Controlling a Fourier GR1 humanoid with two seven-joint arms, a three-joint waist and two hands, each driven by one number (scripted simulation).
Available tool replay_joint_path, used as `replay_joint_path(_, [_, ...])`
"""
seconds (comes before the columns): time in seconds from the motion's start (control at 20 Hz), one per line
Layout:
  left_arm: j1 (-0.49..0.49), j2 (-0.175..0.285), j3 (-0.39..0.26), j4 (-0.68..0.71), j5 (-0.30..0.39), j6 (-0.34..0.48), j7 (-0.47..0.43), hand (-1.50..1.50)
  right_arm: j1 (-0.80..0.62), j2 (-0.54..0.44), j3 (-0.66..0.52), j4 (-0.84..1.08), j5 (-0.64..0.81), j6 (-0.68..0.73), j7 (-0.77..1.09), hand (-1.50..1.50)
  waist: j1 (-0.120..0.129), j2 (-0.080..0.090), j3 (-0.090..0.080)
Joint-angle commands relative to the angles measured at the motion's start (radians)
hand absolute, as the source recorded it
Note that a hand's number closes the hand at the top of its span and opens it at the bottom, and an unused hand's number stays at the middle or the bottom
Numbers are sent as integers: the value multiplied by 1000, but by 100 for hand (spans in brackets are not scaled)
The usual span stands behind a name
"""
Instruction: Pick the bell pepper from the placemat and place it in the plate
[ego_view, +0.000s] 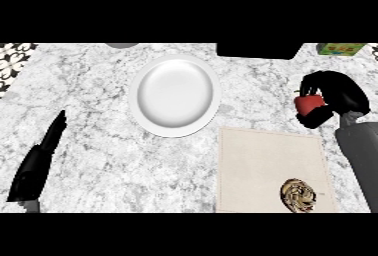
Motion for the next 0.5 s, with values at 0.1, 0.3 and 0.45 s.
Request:
replay_joint_path(0.1, [-16,51,47,10,31,-39,9,0,-195,-31,-62,207,37,-178,-187,150,-18,-9,-1])
replay_joint_path(0.3, [59,30,36,-40,25,-29,-3,0,-233,2,-93,161,-22,-249,-315,150,-28,-18,-1])
replay_joint_path(0.45, [15,-1,26,43,-7,16,-32,0,-298,37,-96,120,-108,-159,-392,150,-47,-18,-2])
